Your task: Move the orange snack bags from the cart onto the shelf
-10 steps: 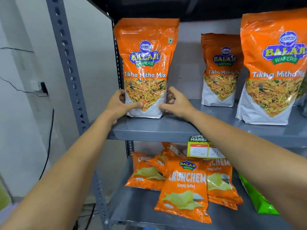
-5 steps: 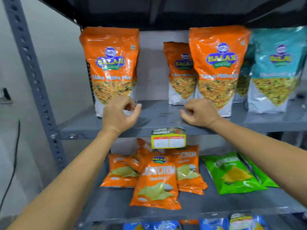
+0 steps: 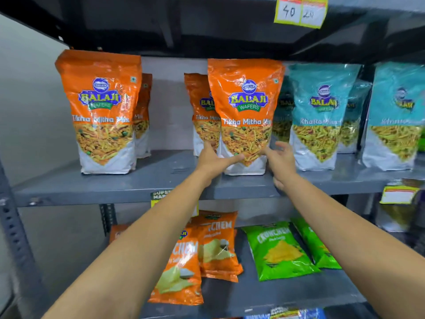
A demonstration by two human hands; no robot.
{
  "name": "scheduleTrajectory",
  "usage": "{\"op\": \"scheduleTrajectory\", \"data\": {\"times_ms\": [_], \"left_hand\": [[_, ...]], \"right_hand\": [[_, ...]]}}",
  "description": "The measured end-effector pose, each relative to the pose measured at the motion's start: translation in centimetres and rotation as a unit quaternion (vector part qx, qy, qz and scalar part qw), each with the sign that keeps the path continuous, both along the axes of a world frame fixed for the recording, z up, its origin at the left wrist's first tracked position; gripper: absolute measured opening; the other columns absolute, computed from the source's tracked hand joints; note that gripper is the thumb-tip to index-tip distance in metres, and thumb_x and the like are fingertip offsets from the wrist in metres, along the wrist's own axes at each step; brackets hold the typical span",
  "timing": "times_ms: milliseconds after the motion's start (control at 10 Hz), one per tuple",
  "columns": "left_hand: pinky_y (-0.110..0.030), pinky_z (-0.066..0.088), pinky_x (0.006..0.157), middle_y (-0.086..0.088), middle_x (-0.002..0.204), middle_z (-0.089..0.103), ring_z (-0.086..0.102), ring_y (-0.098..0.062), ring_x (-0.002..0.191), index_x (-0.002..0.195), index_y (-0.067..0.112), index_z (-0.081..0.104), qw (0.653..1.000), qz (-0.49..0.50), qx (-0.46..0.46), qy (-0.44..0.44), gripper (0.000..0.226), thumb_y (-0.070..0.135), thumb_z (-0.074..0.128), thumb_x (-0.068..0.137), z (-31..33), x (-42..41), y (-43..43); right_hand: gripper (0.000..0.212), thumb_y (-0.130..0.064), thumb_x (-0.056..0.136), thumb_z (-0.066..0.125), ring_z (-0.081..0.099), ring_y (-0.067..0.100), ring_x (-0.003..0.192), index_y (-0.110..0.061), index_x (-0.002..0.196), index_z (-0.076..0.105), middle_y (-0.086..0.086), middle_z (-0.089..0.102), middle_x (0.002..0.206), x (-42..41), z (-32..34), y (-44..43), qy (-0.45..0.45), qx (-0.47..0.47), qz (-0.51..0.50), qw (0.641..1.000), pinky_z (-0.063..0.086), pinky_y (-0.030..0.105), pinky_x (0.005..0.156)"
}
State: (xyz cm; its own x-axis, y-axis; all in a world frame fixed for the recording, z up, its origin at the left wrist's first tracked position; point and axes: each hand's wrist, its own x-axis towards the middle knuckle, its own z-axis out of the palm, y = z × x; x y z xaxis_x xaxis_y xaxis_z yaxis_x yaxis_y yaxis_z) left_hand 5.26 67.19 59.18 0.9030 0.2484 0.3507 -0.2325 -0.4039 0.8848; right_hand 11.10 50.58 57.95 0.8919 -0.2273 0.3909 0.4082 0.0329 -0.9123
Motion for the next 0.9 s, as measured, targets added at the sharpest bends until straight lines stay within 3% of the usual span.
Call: {"op": "scheduleTrajectory", "data": {"times_ms": [100, 200, 300, 400, 600, 700, 800, 900], "left_hand": [[-0.031, 0.042, 0.089, 0.002, 0.126, 0.050, 0.048, -0.025, 0.125, 0.135, 0.020, 0.036, 1.000, 0.002, -0.016, -0.026, 0.088, 0.042, 0.084, 0.064, -0.1, 0.6, 0.3], [-0.026, 0.052, 0.080, -0.002, 0.136, 0.049, 0.048, -0.026, 0.123, 0.138, 0.020, 0.038, 0.997, 0.022, -0.064, -0.026, 0.085, 0.031, 0.084, 0.068, 0.0, 1.1, 1.2], [-0.021, 0.051, 0.061, -0.005, 0.132, 0.052, 0.053, -0.024, 0.110, 0.132, 0.016, 0.043, 0.991, 0.044, -0.122, -0.011, 0.072, 0.018, 0.081, 0.071, 0.1, 1.5, 2.5], [-0.043, 0.053, 0.089, -0.011, 0.126, 0.059, 0.058, -0.031, 0.112, 0.119, 0.013, 0.049, 0.984, 0.077, -0.162, -0.023, 0.052, 0.010, 0.074, 0.074, 0.0, 2.3, 3.2], [-0.023, 0.044, 0.060, 0.004, 0.094, 0.061, 0.059, -0.011, 0.083, 0.107, 0.021, 0.048, 0.983, 0.075, -0.160, -0.049, 0.042, 0.010, 0.070, 0.073, 0.1, 2.4, 3.1], [-0.024, 0.042, 0.058, 0.010, 0.087, 0.058, 0.055, -0.006, 0.079, 0.105, 0.021, 0.048, 0.981, 0.097, -0.155, -0.060, 0.038, 0.011, 0.068, 0.074, -0.1, 2.5, 3.1], [-0.024, 0.042, 0.061, 0.002, 0.095, 0.059, 0.056, -0.013, 0.083, 0.106, 0.021, 0.047, 0.982, 0.119, -0.140, -0.052, 0.036, 0.014, 0.067, 0.076, -0.1, 2.0, 2.6], [-0.031, 0.045, 0.077, -0.006, 0.117, 0.053, 0.054, -0.026, 0.106, 0.117, 0.018, 0.042, 0.983, 0.173, -0.049, -0.016, 0.048, 0.027, 0.069, 0.079, -0.1, 0.8, 1.6]], "right_hand": [[0.029, -0.023, 0.071, 0.067, 0.057, 0.023, 0.075, -0.011, 0.096, 0.056, 0.011, 0.058, 0.080, 1.2, 0.4, 0.1, -0.008, -0.049, 0.063, 0.997, 0.044, 0.029, 0.058], [0.022, -0.023, 0.072, 0.072, 0.052, 0.017, 0.065, -0.020, 0.084, 0.054, 0.011, 0.058, 0.074, 1.4, 0.5, 1.2, -0.048, -0.087, 0.069, 0.993, 0.043, 0.027, 0.053], [0.026, -0.026, 0.070, 0.075, 0.057, 0.018, 0.068, -0.024, 0.078, 0.051, 0.011, 0.065, 0.074, 1.5, 0.6, 2.6, -0.064, -0.133, 0.087, 0.985, 0.046, 0.032, 0.058], [0.026, -0.029, 0.069, 0.077, 0.062, 0.012, 0.069, -0.028, 0.078, 0.052, 0.003, 0.069, 0.077, 2.1, 0.5, 3.5, -0.075, -0.144, 0.101, 0.982, 0.048, 0.017, 0.054], [0.031, -0.031, 0.072, 0.078, 0.063, 0.009, 0.075, -0.028, 0.090, 0.053, 0.000, 0.069, 0.087, 2.8, 0.2, 3.6, -0.083, -0.141, 0.141, 0.976, 0.048, 0.015, 0.055], [0.036, -0.032, 0.075, 0.077, 0.061, -0.002, 0.078, -0.026, 0.099, 0.051, -0.010, 0.065, 0.088, 3.2, 0.2, 3.6, -0.091, -0.145, 0.174, 0.970, 0.045, 0.006, 0.051], [0.039, -0.031, 0.079, 0.074, 0.062, 0.005, 0.086, -0.024, 0.106, 0.047, -0.005, 0.063, 0.098, 3.0, 0.2, 3.4, -0.078, -0.173, 0.183, 0.965, 0.049, 0.011, 0.061], [0.047, -0.032, 0.082, 0.070, 0.058, 0.026, 0.107, -0.012, 0.116, 0.044, 0.010, 0.059, 0.117, 1.9, 0.4, 3.4, -0.097, -0.238, 0.133, 0.957, 0.048, 0.032, 0.082]]}}
